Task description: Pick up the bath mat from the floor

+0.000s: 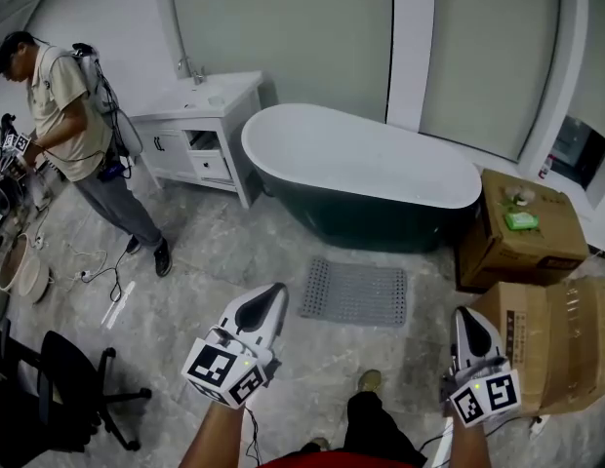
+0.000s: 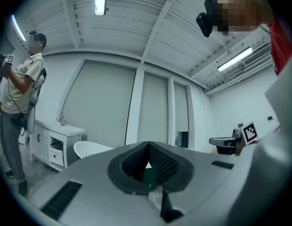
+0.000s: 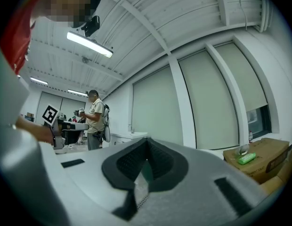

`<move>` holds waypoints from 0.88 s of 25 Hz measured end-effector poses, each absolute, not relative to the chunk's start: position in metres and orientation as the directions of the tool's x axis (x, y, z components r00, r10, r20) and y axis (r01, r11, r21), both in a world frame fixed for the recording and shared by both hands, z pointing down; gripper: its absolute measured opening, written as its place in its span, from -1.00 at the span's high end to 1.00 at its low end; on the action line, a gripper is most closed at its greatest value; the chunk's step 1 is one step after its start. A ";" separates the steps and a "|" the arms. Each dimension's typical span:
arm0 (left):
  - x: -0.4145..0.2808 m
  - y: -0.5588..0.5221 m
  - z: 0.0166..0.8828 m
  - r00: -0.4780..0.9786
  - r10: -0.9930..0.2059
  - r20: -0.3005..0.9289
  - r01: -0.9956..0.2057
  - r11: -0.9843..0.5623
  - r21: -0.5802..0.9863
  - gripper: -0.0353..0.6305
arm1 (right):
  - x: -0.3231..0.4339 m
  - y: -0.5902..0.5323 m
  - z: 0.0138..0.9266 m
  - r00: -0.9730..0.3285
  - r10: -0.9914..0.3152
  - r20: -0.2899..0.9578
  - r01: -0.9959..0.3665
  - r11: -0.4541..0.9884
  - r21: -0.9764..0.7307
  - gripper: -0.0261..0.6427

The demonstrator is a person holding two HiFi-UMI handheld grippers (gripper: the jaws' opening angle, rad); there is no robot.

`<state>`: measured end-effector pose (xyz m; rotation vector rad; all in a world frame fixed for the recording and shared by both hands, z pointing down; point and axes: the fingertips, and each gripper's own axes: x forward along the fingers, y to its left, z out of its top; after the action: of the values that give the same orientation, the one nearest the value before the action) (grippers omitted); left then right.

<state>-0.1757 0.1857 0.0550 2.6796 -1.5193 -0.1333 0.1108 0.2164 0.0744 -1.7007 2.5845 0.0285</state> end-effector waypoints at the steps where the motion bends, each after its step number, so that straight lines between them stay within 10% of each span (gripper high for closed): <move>1: -0.173 0.173 0.056 0.507 -0.861 -0.045 -0.856 -0.509 0.093 0.86 | 0.115 0.203 0.076 -0.397 -0.917 -0.049 -0.918 0.397 -0.005 0.91; 22: -0.116 -0.061 0.130 0.370 -0.923 0.103 -0.929 -0.367 0.047 0.86 | 0.198 -0.045 0.161 -0.458 -0.885 0.083 -0.889 0.454 -0.060 0.91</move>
<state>-0.1164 -0.0610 0.1298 2.5184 -1.7089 0.0896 0.1982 -0.0453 0.1612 -1.6555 2.7118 -0.1503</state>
